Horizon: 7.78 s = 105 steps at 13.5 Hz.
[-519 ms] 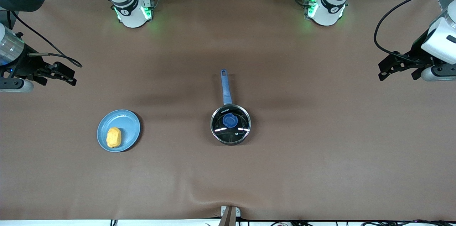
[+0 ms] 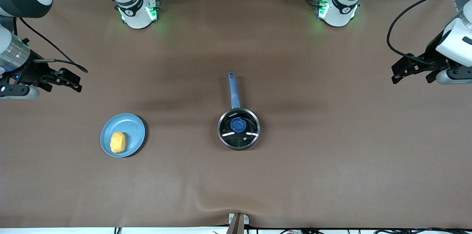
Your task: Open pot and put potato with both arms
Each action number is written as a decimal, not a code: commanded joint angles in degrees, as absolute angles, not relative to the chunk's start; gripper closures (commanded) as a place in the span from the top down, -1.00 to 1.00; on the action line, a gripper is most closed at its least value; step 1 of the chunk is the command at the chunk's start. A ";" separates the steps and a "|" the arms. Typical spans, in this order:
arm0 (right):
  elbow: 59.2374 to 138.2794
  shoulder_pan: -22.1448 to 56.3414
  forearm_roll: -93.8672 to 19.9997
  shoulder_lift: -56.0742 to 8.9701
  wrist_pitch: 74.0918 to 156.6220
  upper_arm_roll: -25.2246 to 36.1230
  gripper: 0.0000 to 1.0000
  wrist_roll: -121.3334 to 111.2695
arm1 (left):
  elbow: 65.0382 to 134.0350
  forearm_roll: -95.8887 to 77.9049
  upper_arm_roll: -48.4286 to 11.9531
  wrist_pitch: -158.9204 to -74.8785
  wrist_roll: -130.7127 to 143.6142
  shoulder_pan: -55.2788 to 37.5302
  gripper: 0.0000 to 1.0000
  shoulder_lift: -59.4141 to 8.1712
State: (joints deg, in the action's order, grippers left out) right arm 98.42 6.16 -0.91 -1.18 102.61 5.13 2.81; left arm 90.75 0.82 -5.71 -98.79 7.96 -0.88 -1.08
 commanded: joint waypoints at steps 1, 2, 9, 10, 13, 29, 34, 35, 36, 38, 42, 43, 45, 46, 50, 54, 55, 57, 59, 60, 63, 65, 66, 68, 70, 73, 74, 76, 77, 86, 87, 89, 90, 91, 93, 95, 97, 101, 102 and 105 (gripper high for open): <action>98.88 6.24 -0.88 -2.88 103.10 5.19 1.00 2.28 | 90.08 1.14 -5.89 -97.13 8.44 -0.79 1.00 -1.94; 98.88 6.41 -0.97 -4.55 103.62 5.19 1.00 2.29 | 90.35 1.14 -5.89 -95.99 8.09 -0.88 1.00 -1.93; 98.88 9.05 -0.79 -20.81 117.84 5.19 1.00 0.62 | 90.79 -6.15 -5.54 -94.48 2.90 3.25 1.00 -1.23; 98.88 9.05 -0.53 -23.09 120.12 5.19 1.00 0.53 | 90.79 -6.15 -5.54 -94.48 2.90 3.25 1.00 -1.32; 98.88 8.70 -0.53 -28.90 126.19 5.19 1.00 0.44 | 90.79 -5.72 -5.80 -94.48 2.99 3.08 1.00 -1.32; 98.53 5.01 2.46 -39.55 142.91 5.36 0.87 -0.18 | 90.44 -4.40 -6.93 -94.48 3.34 1.68 1.00 -1.76; 98.44 5.10 2.46 -39.29 143.00 5.27 -0.94 -0.44 | 89.65 0.09 -11.25 -94.48 9.38 -2.54 1.00 -3.86; 98.35 5.18 2.37 -39.11 142.91 5.19 -1.00 -0.27 | 88.60 0.09 -11.16 -94.48 12.10 -4.38 1.00 -5.09; 98.26 5.36 2.20 -38.76 142.65 5.19 -1.00 -0.09 | 86.68 0.26 -11.16 -94.48 14.39 -6.74 1.00 -7.10; 98.35 5.45 1.15 -36.75 141.86 5.01 -1.00 -0.17 | 83.68 2.88 -11.25 -94.48 17.83 -10.27 1.00 -10.44; 98.26 5.89 -3.07 -31.21 135.98 3.26 -1.00 -0.09 | 79.65 3.25 -11.16 -95.27 27.57 -17.65 1.00 -17.03; 98.26 6.32 -3.16 -29.90 134.92 2.73 -1.00 0.00 | 78.41 3.25 -10.99 -96.40 30.03 -19.41 1.00 -19.14; 98.26 7.73 -3.25 -27.78 132.90 2.37 -1.00 0.44 | 76.82 3.51 -10.46 -100.88 36.00 -23.27 1.00 -23.27; 98.26 8.17 -3.34 -27.16 132.37 2.29 -1.00 1.48 | 76.82 4.82 -10.29 -103.77 39.43 -25.47 1.00 -25.29; 98.53 8.79 -8.07 -25.23 130.26 0.09 -1.00 5.79 | 75.24 11.15 -10.11 -115.11 53.93 -32.07 1.00 -34.87; 98.53 11.60 -8.26 -23.91 129.90 -0.26 -1.00 8.70 | 73.48 12.92 -8.80 -122.41 57.22 -35.24 1.00 -39.99; 98.53 11.86 -8.35 -23.47 129.12 -0.35 -1.00 8.79 | 73.48 12.92 -8.01 -124.95 57.30 -35.85 1.00 -40.86; 98.44 12.74 -9.83 -23.20 128.94 -0.62 -1.00 8.79 | 73.39 12.92 -7.21 -128.92 58.88 -36.65 1.00 -42.53; 98.44 13.01 -10.28 -23.20 128.41 -0.62 -1.00 8.79 | 73.21 12.83 -3.63 -132.17 59.59 -39.53 1.00 -44.20; 98.35 13.01 -10.72 -23.12 127.80 -0.62 -1.00 9.05 | 72.95 12.83 -1.34 -133.06 59.76 -41.55 1.00 -45.17; 97.82 14.59 -13.36 -22.59 125.95 -0.62 -1.00 13.44 | 72.69 12.83 0.26 -134.73 61.35 -42.80 1.00 -46.32; 96.95 15.73 -13.36 -22.50 125.07 -0.62 -1.00 14.76 | 72.69 12.83 0.44 -136.31 61.35 -42.80 1.00 -47.19; 96.16 16.34 -13.36 -22.41 124.20 -0.62 -1.00 16.07 | 72.69 12.83 0.61 -137.10 61.35 -42.72 1.00 -47.55; 95.28 17.05 -13.36 -22.50 123.49 -0.62 -1.00 18.01 | 72.69 12.83 0.79 -137.28 61.17 -42.71 1.00 -47.90; 95.01 17.75 -13.45 -22.50 123.49 -0.62 -1.00 19.24 | 72.69 12.83 0.88 -137.90 61.17 -42.71 1.00 -48.34; 93.70 19.59 -13.54 -22.59 123.40 -0.62 -1.00 22.14 | 72.69 12.83 0.88 -137.99 61.52 -42.71 1.00 -48.34; 93.34 20.03 -13.62 -22.59 123.40 -0.62 -1.00 22.67 | 72.77 12.83 0.79 -137.99 61.61 -42.71 0.96 -48.25; 93.08 21.09 -13.62 -22.76 123.49 -0.62 -1.00 24.07 | 72.77 12.74 0.79 -137.99 63.53 -42.71 0.25 -48.25; 92.38 21.44 -13.62 -22.76 123.49 -0.62 -1.00 24.78 | 72.77 12.83 0.88 -137.99 65.81 -42.71 -0.21 -48.34; 90.09 23.98 -16.96 -23.46 123.66 -0.53 -1.00 27.33 | 73.21 7.67 -0.18 -134.75 63.74 -37.98 -1.00 -40.72; 88.78 24.86 -16.79 -24.68 123.75 -0.44 -1.00 27.42 | 74.00 4.43 0.00 -133.87 61.28 -37.10 -1.00 -37.65; 86.06 27.85 -15.74 -27.93 124.36 -0.26 -1.00 27.60 | 77.94 1.33 -0.09 -131.06 56.54 -34.03 -1.00 -32.37; 84.30 29.08 -14.69 -30.21 125.58 -0.26 -1.00 27.60 | 81.27 0.88 -0.09 -130.78 54.69 -32.88 -1.00 -29.56; 82.37 30.57 -13.11 -32.32 127.16 -0.26 -1.00 27.60 | 86.08 0.70 -0.09 -130.78 52.49 -31.83 -1.00 -26.57; 78.77 32.51 -11.08 -36.19 127.96 -0.09 -1.00 28.04 | 94.09 0.62 -0.17 -131.57 46.35 -28.93 -1.00 -21.82; 76.39 33.74 -10.46 -39.10 130.94 0.00 -1.00 28.04 | 101.56 -1.13 -0.70 -135.15 39.23 -25.51 -1.00 -18.04; 76.11 34.71 -9.41 -41.39 135.42 0.00 -1.00 27.77 | 107.90 -2.46 -2.19 -139.29 32.11 -21.29 -1.00 -15.74; 70.68 37.61 -7.30 -48.23 138.25 0.35 -1.00 27.86 | 113.19 -3.07 -3.78 -143.50 20.42 -13.38 -1.00 -16.08; 68.92 38.05 -6.51 -49.99 138.34 0.35 -1.00 27.95 | 114.86 -4.47 -4.04 -145.96 17.69 -12.40 -1.00 -16.43; 66.62 38.85 -4.84 -52.99 138.60 0.35 -1.00 27.95 | 118.38 -6.50 -4.22 -154.22 13.01 -10.11 -0.97 -19.06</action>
State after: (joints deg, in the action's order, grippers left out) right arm 71.03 38.11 -6.74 -49.73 138.93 -0.42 26.87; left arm 115.70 -4.90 -3.03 -149.06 15.38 -11.31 -18.68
